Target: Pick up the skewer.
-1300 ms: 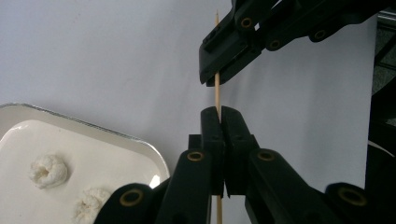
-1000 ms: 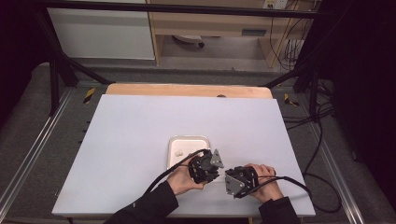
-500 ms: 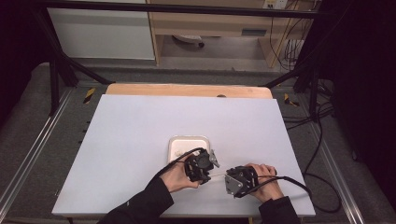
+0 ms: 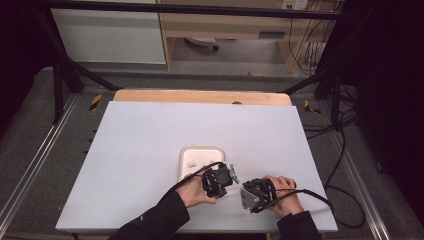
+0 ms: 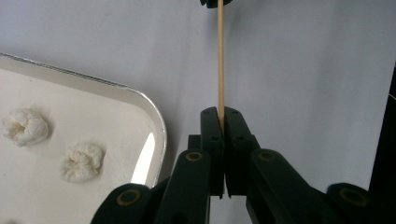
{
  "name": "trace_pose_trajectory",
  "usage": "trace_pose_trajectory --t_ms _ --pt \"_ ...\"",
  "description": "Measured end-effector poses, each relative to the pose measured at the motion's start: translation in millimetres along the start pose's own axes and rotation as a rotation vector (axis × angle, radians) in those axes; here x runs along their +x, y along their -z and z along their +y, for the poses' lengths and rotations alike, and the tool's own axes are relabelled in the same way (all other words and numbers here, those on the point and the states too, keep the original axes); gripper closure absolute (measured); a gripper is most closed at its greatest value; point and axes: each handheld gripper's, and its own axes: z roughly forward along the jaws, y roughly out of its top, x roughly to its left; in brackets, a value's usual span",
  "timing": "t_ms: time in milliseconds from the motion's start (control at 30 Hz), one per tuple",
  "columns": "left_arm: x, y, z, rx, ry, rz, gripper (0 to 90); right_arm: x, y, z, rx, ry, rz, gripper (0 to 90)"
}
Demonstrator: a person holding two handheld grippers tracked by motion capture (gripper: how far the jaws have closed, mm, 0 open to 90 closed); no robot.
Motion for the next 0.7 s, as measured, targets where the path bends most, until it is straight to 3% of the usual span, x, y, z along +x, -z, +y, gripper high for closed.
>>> trace_pose_trajectory --t_ms 167,300,433,567,700 --pt "-2.2 -0.2 -0.8 -0.011 -0.007 0.015 88.6 0.0 0.4 0.1 -0.004 -0.007 -0.003 88.6" --pt "-2.2 2.8 -3.1 -0.012 -0.017 0.028 88.7 -1.4 1.8 -0.9 -0.026 -0.053 0.005 82.8" --pt "-0.7 7.5 -9.0 -0.036 -0.011 0.045 88.7 -3.9 4.7 -4.5 -0.044 -0.172 0.013 68.3" --pt "3.0 13.1 -19.3 -0.047 -0.001 0.059 88.7 -6.4 7.1 -11.6 -0.070 -0.326 -0.001 53.3" --pt "8.0 16.1 -32.3 -0.066 0.034 0.063 88.7 -9.0 9.4 -20.0 -0.090 -0.506 0.007 40.2"
